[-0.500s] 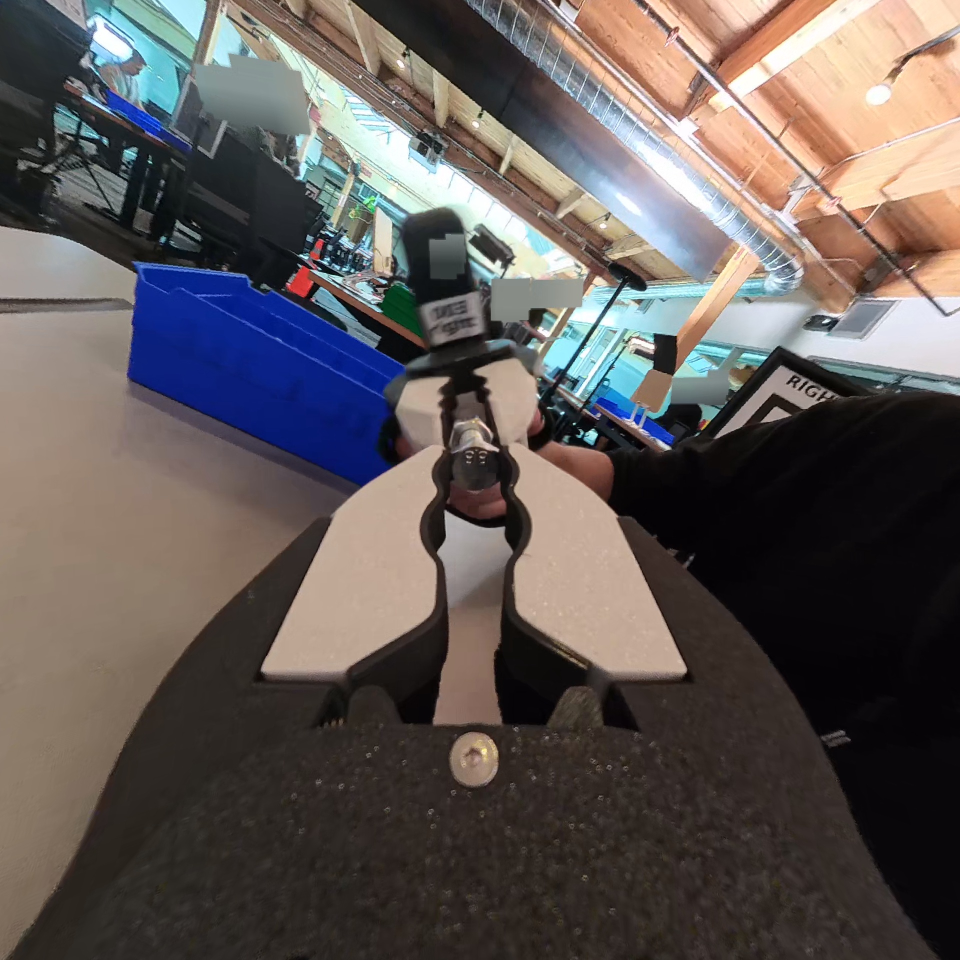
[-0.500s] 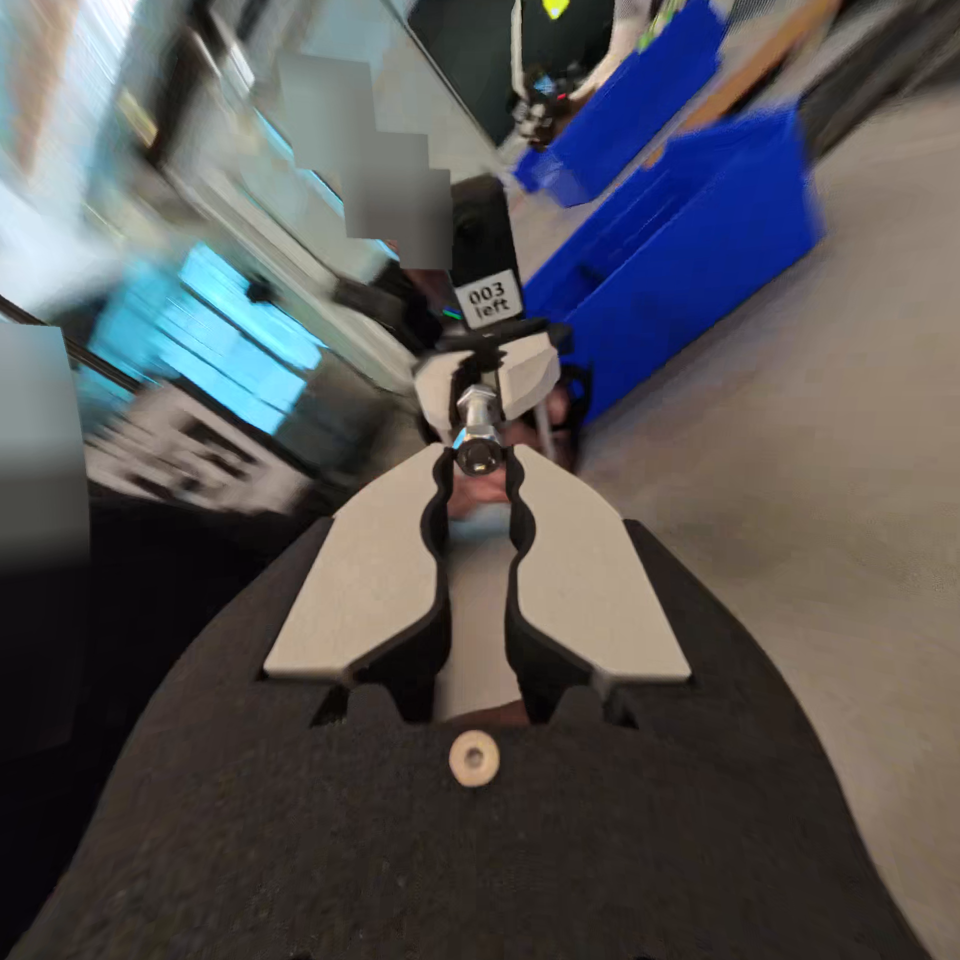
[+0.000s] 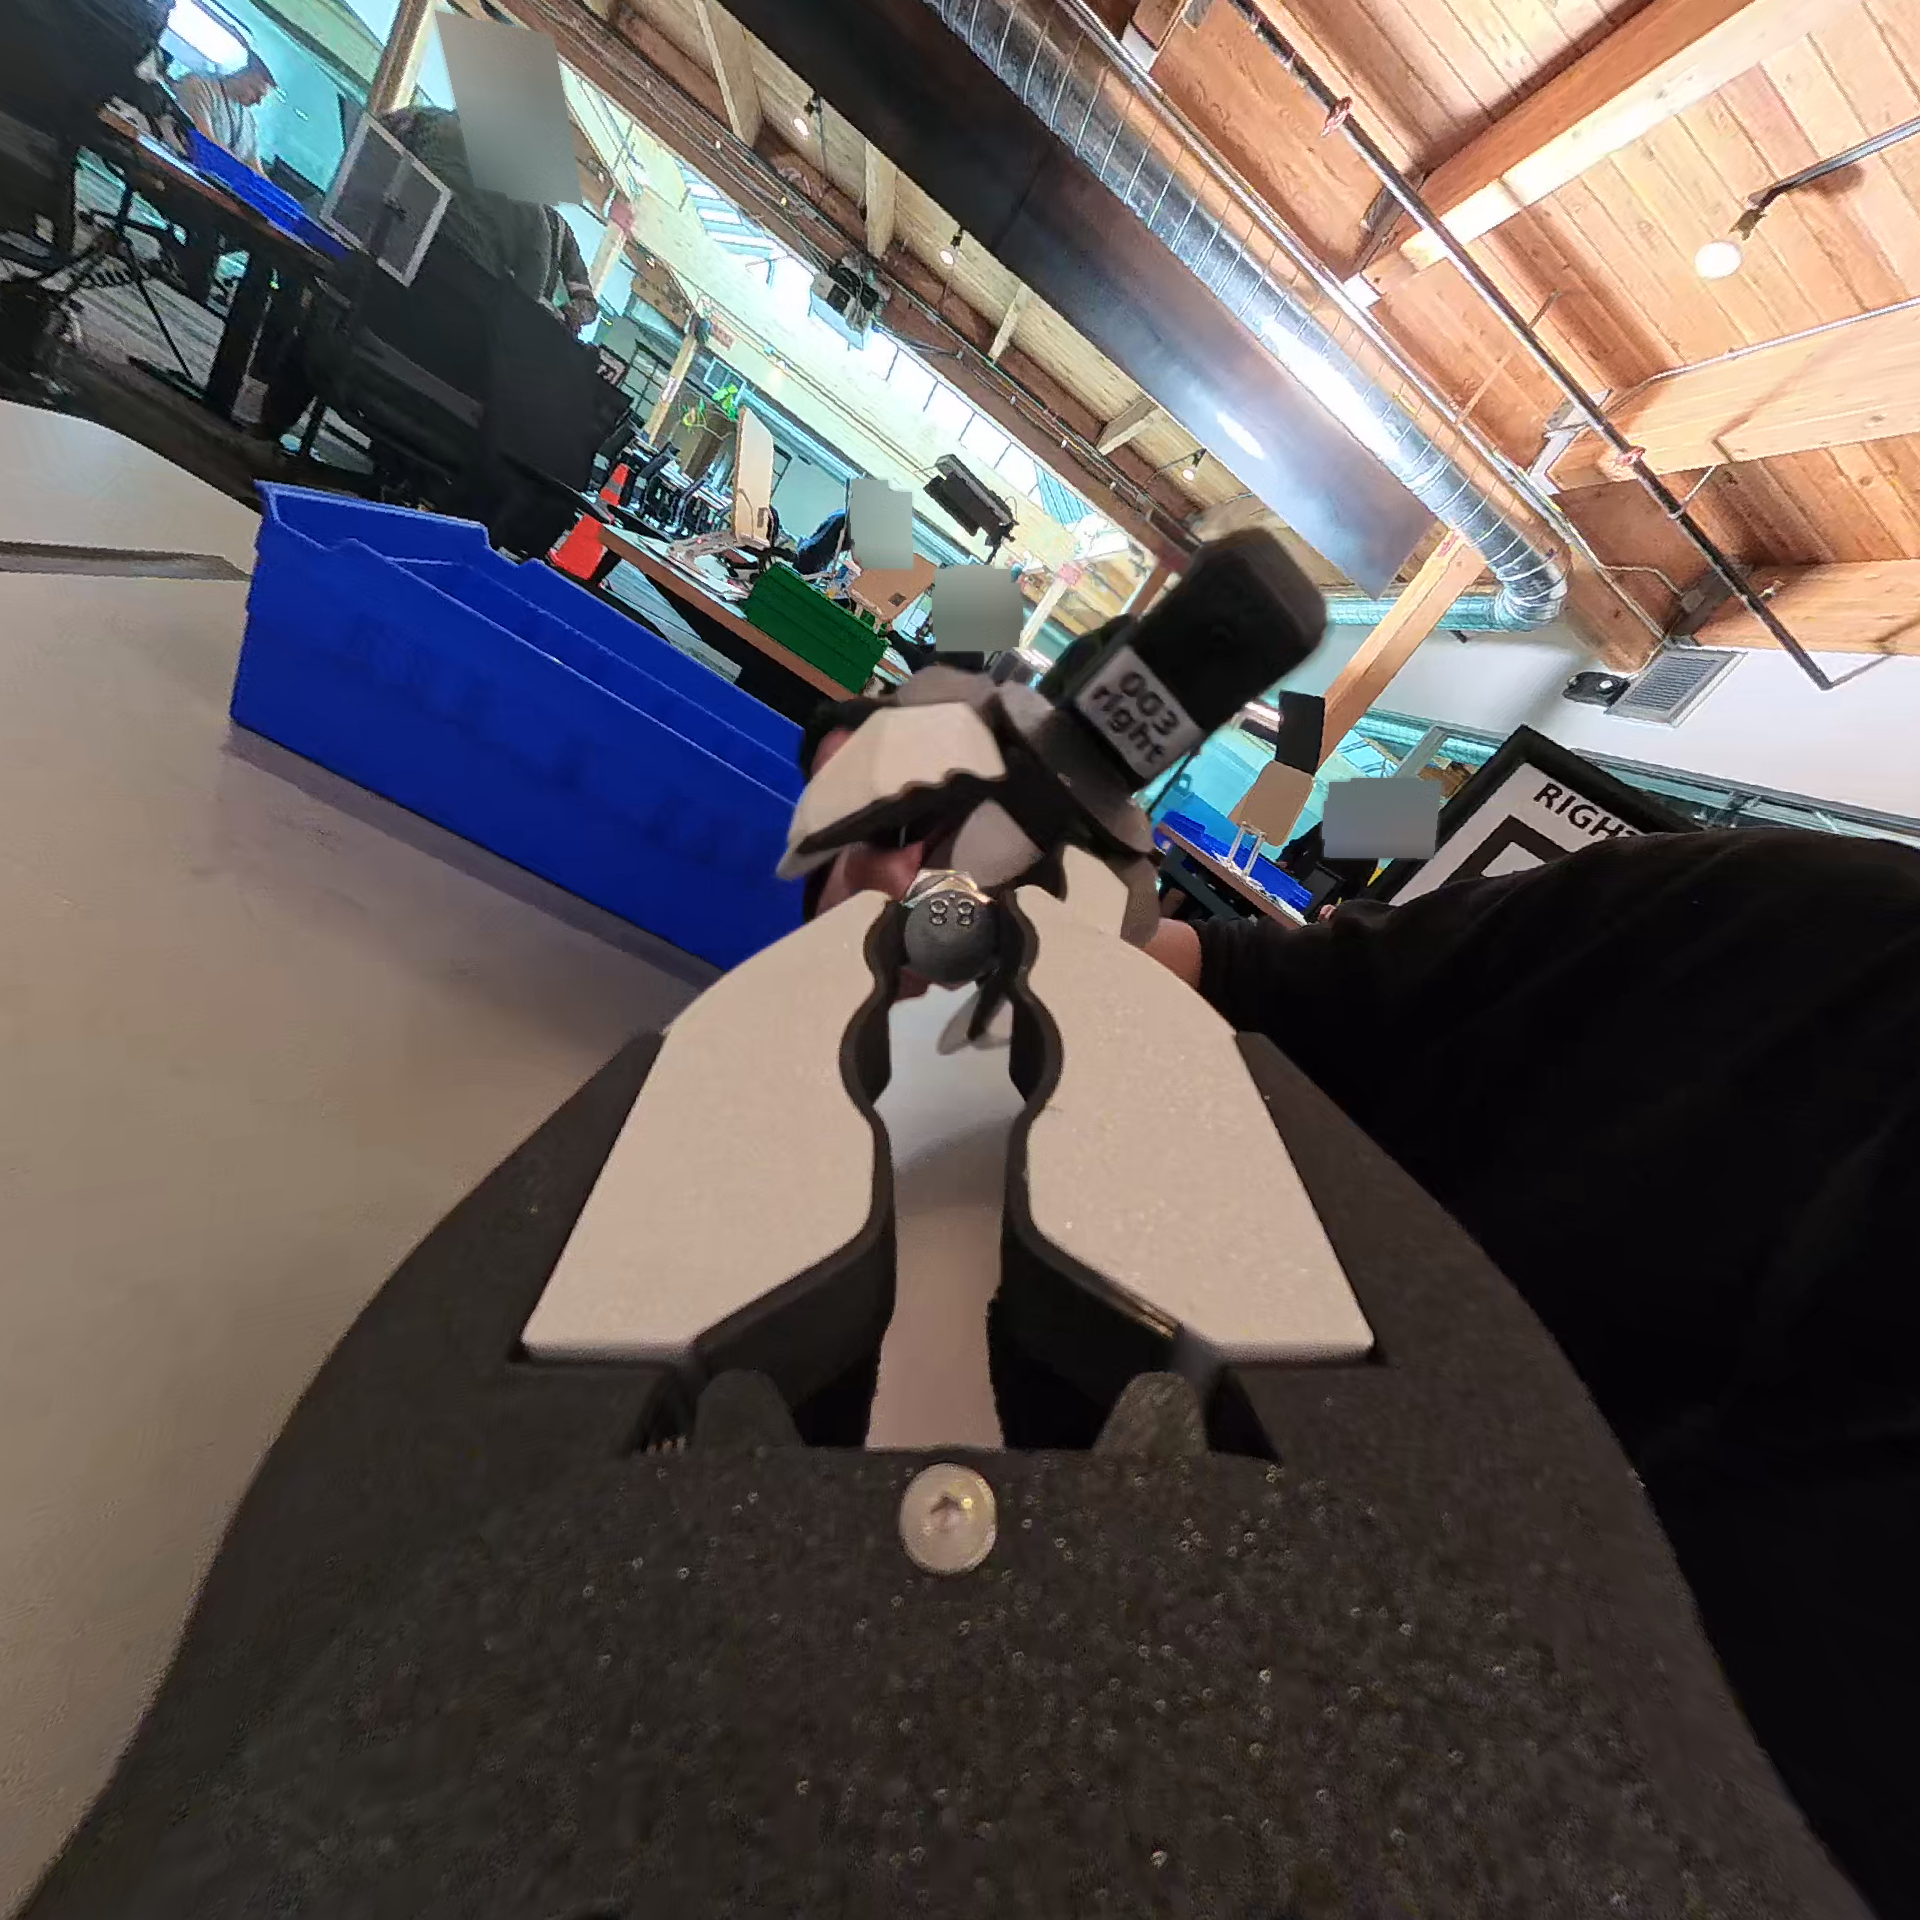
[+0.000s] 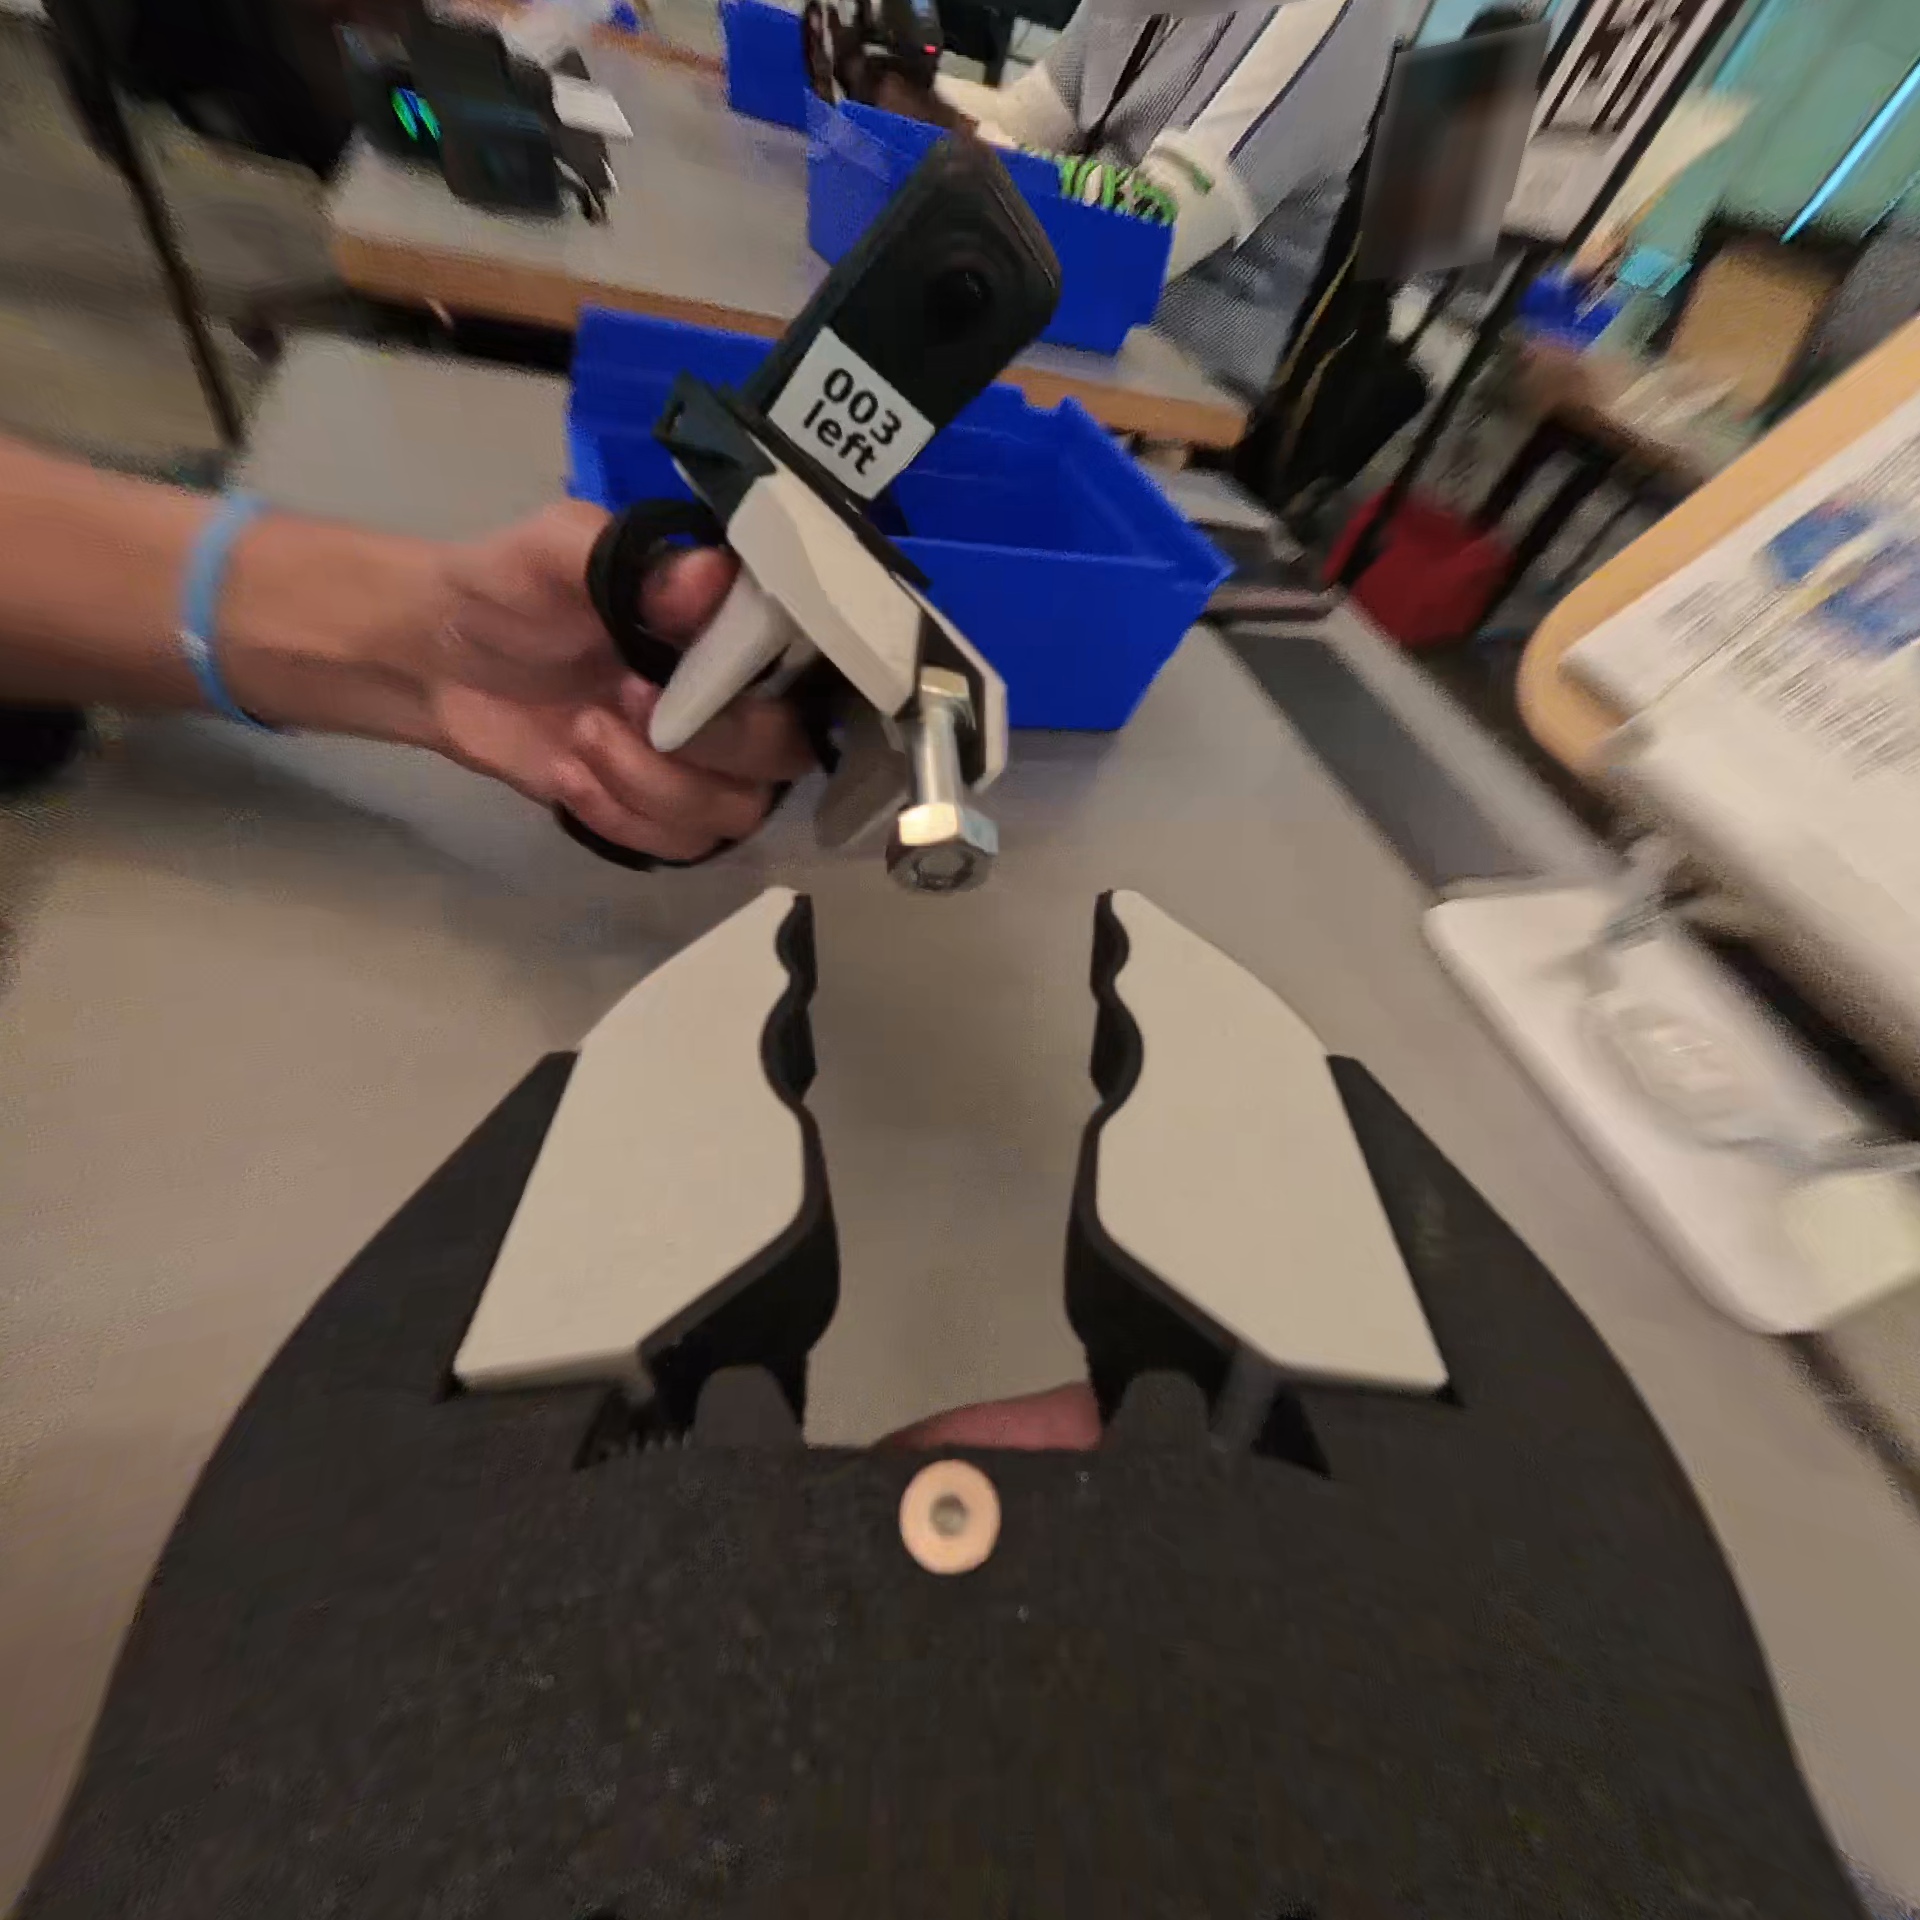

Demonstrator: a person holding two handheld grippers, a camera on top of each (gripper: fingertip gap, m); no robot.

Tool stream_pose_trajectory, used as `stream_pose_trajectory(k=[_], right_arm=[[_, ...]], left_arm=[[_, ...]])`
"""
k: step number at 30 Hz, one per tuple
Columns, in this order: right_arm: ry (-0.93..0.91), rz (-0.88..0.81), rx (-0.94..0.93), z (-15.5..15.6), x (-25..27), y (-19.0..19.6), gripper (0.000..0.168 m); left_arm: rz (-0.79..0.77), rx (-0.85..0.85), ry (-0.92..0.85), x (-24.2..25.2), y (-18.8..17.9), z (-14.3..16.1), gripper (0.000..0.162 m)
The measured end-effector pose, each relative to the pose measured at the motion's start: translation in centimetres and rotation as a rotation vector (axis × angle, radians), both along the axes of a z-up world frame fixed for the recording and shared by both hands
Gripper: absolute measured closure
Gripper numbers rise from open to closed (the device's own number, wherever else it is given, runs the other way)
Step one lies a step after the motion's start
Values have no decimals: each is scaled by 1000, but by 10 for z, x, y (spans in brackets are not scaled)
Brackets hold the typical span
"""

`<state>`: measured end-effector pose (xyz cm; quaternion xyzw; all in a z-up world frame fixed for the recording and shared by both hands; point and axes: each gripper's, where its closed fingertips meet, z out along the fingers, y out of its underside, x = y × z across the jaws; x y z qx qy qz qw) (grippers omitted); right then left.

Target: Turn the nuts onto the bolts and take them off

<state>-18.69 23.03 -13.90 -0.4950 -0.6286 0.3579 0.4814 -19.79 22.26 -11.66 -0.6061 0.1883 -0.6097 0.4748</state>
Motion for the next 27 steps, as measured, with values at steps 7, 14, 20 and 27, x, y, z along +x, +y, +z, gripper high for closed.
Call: stream_pose_trajectory(k=[7, 14, 20, 27], right_arm=[[-28, 8, 135, 3, -2, -4, 149], [27, 243, -1515, 20, -3, -8, 149], [122, 266, -1498, 19, -4, -9, 126], [-43, -49, -283, -4, -2, 13, 117]], left_arm=[[-15, -7, 2, 4, -1, -2, 145], [40, 46, 72, 5, 0, 0, 145], [48, 24, 37, -3, 3, 0, 145], [22, 6, 10, -3, 2, 0, 145]])
